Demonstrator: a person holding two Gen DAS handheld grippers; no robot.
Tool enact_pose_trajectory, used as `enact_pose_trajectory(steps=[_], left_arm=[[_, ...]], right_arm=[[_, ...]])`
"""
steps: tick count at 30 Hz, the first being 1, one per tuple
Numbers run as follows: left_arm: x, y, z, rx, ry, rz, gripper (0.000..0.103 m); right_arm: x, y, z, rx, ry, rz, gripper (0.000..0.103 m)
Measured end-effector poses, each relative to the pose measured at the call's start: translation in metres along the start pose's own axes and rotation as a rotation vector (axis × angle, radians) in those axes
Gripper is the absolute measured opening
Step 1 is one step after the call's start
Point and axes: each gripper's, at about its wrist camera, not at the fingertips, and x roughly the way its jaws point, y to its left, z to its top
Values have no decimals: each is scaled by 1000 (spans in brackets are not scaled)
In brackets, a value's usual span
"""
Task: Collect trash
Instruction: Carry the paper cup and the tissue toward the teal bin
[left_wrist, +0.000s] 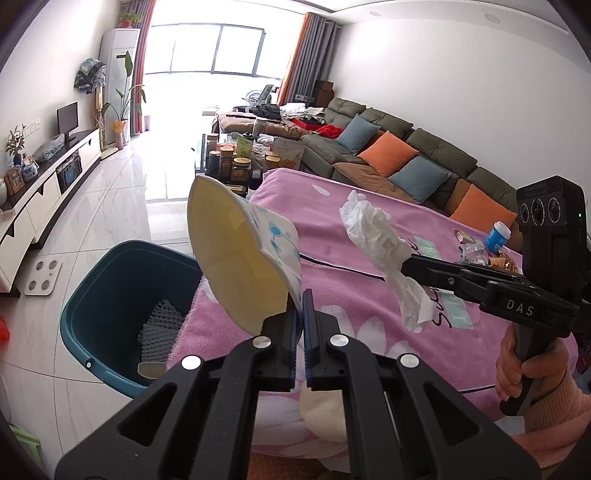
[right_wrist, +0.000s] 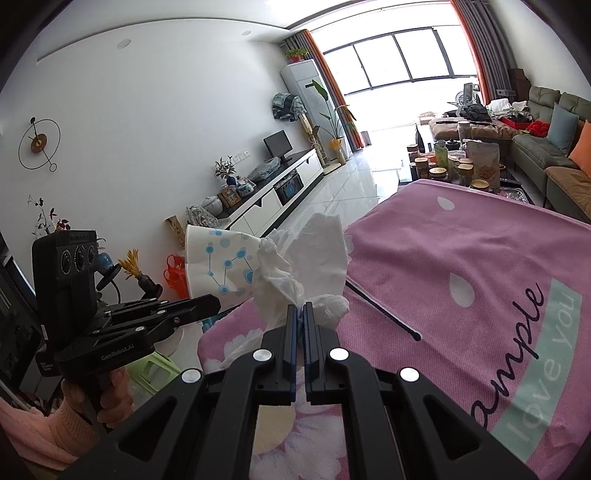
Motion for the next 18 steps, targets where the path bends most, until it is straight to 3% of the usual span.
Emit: enact_pose_trajectory(steps=[18], left_arm=[[-10, 44, 2, -71, -14, 100, 3]], right_arm=[[58, 30, 14, -48, 73, 88, 2]])
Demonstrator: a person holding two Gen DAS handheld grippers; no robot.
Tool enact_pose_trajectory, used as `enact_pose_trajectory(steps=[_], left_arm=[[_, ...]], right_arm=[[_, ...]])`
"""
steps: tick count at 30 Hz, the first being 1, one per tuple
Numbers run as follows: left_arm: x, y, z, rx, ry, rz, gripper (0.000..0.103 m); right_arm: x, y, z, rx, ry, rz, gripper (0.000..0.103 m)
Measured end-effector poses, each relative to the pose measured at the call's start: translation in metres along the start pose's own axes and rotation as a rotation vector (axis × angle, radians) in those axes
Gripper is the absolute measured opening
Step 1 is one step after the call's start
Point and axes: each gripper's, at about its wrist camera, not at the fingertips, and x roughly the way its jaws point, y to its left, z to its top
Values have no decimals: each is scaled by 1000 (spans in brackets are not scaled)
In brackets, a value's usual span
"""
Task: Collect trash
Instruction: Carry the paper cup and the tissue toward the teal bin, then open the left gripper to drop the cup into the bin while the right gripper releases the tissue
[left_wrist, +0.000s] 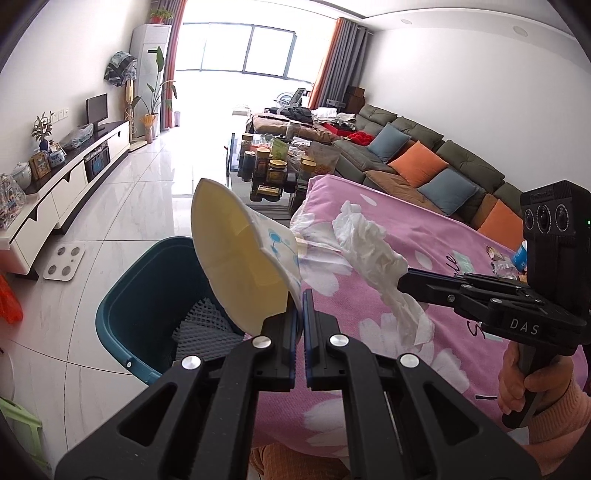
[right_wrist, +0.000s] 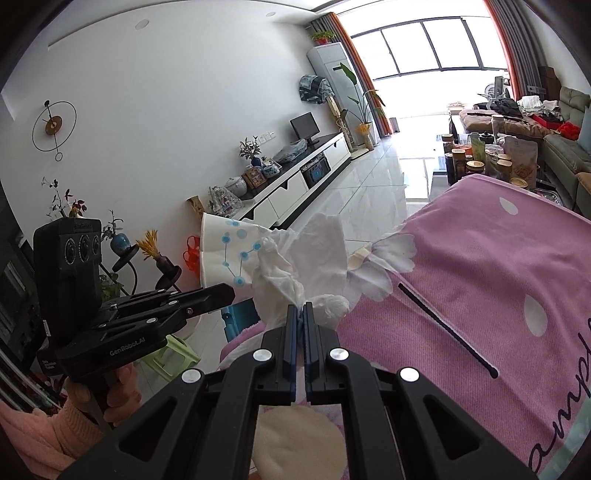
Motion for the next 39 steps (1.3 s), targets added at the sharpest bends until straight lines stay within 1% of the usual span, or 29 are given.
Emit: enact_pose_trajectory(steps=[8, 17, 39], left_arm=[[5, 18, 2, -20, 10, 36, 3], [12, 32, 2, -47, 15, 54, 3], [40, 54, 0, -101, 40, 111, 3]], right_arm=[[18, 9, 3, -2, 25, 17, 2], [41, 16, 12, -15, 57, 26, 2], [88, 29, 28, -19, 126, 28, 2]])
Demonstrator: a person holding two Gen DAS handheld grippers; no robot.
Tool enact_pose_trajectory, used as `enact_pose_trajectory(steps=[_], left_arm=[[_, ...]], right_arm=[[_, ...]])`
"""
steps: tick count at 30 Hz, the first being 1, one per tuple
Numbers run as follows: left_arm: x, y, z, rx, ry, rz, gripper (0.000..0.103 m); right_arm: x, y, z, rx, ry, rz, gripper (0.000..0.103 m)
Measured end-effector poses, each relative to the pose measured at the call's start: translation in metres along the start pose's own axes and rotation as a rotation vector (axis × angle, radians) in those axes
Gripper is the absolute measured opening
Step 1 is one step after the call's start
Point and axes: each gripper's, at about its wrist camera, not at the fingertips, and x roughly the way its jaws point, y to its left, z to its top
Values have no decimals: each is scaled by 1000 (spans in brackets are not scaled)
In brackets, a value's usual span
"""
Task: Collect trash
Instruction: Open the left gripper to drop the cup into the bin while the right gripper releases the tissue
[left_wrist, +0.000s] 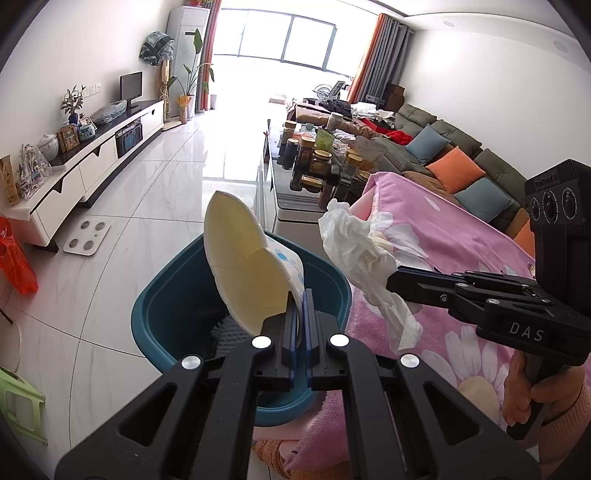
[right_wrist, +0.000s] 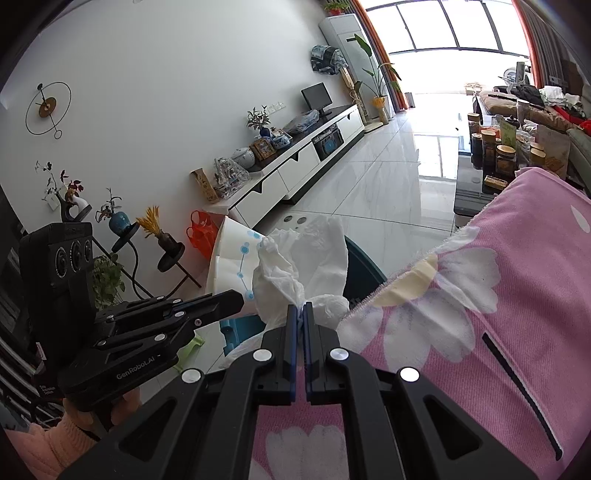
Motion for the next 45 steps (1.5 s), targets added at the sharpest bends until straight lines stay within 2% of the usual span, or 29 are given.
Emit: enact_pose_trajectory(steps=[17, 22, 23, 26, 27, 32, 34, 41, 45], left_arm=[[42, 18, -3, -30, 71, 28, 4], [57, 23, -6, -50, 92, 28, 6], [60, 25, -7, -56, 95, 27, 8], [67, 30, -8, -84, 106, 18, 28], [71, 32, -8, -92, 112, 19, 30], [80, 39, -12, -120, 126, 17, 32], [77, 38, -12, -116, 113, 21, 32], [41, 18, -8, -50, 2, 33, 44], [13, -8, -9, 11, -61, -5, 49]], right_arm=[[51, 10, 15, 3, 85, -19, 3], [60, 6, 16, 33, 109, -31, 8], [60, 4, 16, 39, 111, -34, 9], [60, 2, 16, 50, 112, -40, 15], [59, 2, 16, 53, 111, -41, 15], [53, -2, 13, 61, 103, -43, 15], [48, -3, 11, 60, 98, -41, 16], [13, -3, -1, 29, 46, -38, 22], [-27, -3, -13, -7, -20, -60, 27]])
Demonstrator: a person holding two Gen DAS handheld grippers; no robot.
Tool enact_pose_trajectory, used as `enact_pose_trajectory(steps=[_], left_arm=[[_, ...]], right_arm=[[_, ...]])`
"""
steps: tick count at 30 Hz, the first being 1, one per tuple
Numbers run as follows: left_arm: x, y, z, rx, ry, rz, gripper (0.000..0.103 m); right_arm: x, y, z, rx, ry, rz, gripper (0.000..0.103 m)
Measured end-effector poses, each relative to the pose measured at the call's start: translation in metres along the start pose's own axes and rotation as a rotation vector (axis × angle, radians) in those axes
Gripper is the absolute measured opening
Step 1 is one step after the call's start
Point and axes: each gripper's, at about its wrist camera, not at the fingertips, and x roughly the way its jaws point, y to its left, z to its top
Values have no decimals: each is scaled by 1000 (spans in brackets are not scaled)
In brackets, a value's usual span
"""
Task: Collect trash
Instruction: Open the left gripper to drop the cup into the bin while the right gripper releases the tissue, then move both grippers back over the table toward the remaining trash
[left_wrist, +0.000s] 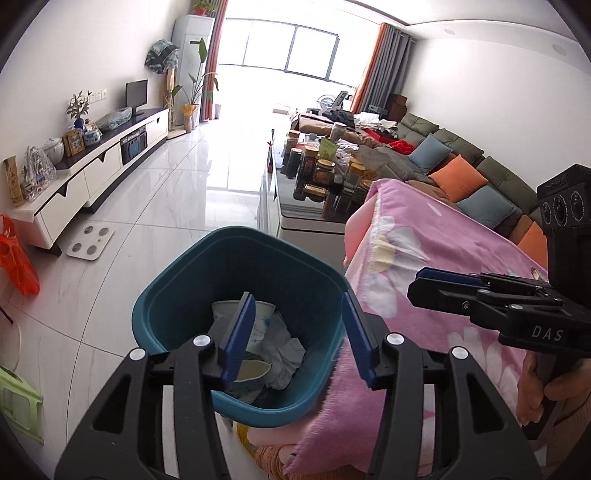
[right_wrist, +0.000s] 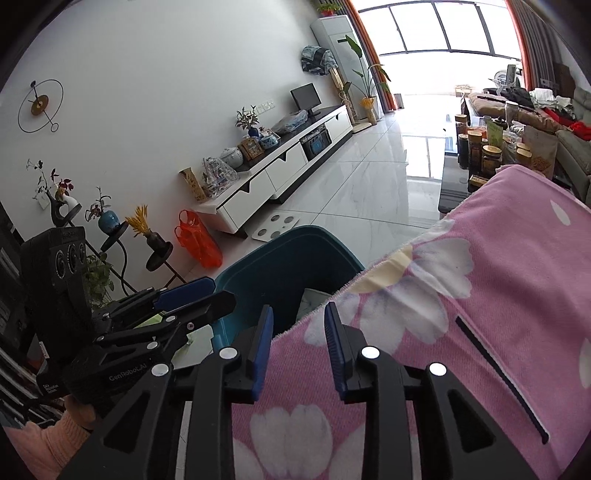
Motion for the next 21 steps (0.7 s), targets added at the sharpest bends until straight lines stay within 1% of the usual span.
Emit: enact_pose_trajectory(steps=[2, 3, 7, 12, 21], left_arm=[[-11, -17, -2, 33, -22, -35, 50], [-17, -26, -3, 49, -31, -53, 52], [-27, -65, -7, 105, -36, -146, 53], [-26, -119, -17, 187, -5, -251, 54], [-9, -220, -43, 322, 83, -444, 54]], right_arm=[[-23, -4, -7, -3, -37, -14, 29], [-33, -7, -9, -2, -52, -21, 30], [-78, -22, -27, 11, -114, -67, 30], [-125, -46, -56, 64, -168, -140, 31], [-205, -98, -113, 213, -245, -333, 31]])
